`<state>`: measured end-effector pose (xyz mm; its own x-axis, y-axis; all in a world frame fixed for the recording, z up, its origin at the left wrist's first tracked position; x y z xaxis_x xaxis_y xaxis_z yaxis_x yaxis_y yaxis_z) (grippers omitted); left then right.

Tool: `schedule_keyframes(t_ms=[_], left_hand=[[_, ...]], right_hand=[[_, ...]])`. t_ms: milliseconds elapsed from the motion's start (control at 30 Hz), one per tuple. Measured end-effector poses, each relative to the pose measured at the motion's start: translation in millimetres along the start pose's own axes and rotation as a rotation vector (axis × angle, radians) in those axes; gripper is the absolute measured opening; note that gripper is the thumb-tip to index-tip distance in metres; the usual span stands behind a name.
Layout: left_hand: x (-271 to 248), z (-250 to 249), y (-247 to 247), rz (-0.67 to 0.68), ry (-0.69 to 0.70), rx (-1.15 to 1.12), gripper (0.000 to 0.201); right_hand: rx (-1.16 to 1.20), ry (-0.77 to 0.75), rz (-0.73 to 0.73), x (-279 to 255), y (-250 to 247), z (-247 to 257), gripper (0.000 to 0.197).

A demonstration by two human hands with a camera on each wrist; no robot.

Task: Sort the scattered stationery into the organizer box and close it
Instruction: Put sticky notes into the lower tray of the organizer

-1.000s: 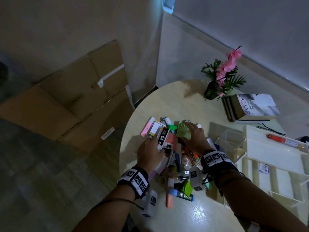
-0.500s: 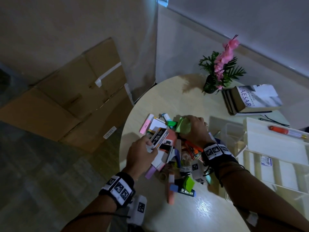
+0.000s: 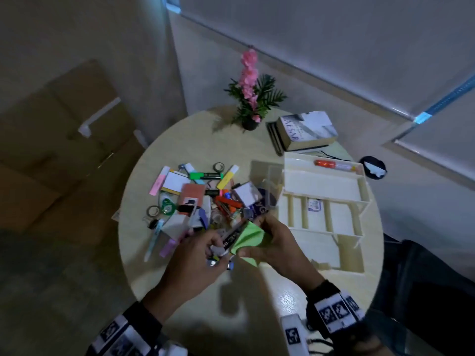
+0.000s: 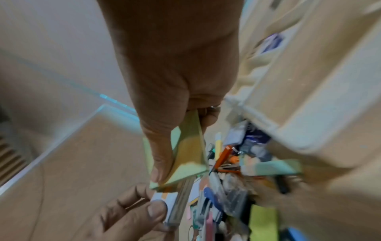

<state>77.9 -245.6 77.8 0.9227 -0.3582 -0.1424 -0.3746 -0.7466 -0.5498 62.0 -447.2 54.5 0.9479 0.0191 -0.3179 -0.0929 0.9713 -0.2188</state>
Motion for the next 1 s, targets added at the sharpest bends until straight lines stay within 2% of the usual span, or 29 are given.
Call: schedule_keyframes(t_ms=[67, 133, 267, 367, 467, 567, 733, 867, 1000], left_hand=[[-7.5, -24.2, 31.8, 0.043, 0.04, 0.061, 0.026], [-10.7, -38.4, 64.2, 0.086, 0.039, 0.117, 0.024], [-2.6, -60.3, 115.3, 0.064, 0.06, 0.218, 0.021], [12.1, -68.3, 148.9, 0.052, 0.055, 0.304, 0.019], [25.4, -77.5, 171.1, 0.024, 0.037, 0.488, 0.015], [33.6, -82.9, 186.6, 0.024, 0.011, 0.667, 0.025], [43.7, -79.8, 196.4, 0.058, -0.03, 0.823, 0.035], [53.4, -70.2, 201.2, 0.108, -0.081, 0.932, 0.046], [59.6, -66.1, 206.2, 0.114, -0.092, 0.935, 0.05]], right_hand=[[0.074, 0.089, -0.04, -35.8, -32.5, -29.9, 0.035], [0.076, 0.143, -0.119, -67.4, -69.8, -54.8, 0.023], [0.16, 0.249, -0.42, -115.6, -150.6, -103.5, 0.024], [0.094, 0.227, -0.526, -128.7, -188.8, -125.5, 0.02], [-0.024, 0.218, -0.518, -124.0, -205.0, -141.4, 0.005], [-0.11, 0.216, -0.486, -110.2, -206.3, -151.5, 0.016], [-0.324, 0.145, -0.584, -101.0, -213.3, -132.3, 0.018], [-0.389, 0.138, -0.559, -93.5, -212.8, -131.4, 0.018], [-0.445, 0.167, -0.484, -84.9, -209.5, -143.5, 0.027]])
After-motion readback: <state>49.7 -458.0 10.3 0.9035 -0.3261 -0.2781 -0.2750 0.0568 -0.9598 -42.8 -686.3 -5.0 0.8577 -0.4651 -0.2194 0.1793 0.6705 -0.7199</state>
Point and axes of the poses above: each hand's wrist, its own x-axis towards the middle knuckle, its own y-axis out of the palm, z = x × y, the point moved 10 cm from there along x, towards the middle knuckle, and after that the axes turned 4 degrees about -x, right-handed, at the moved point
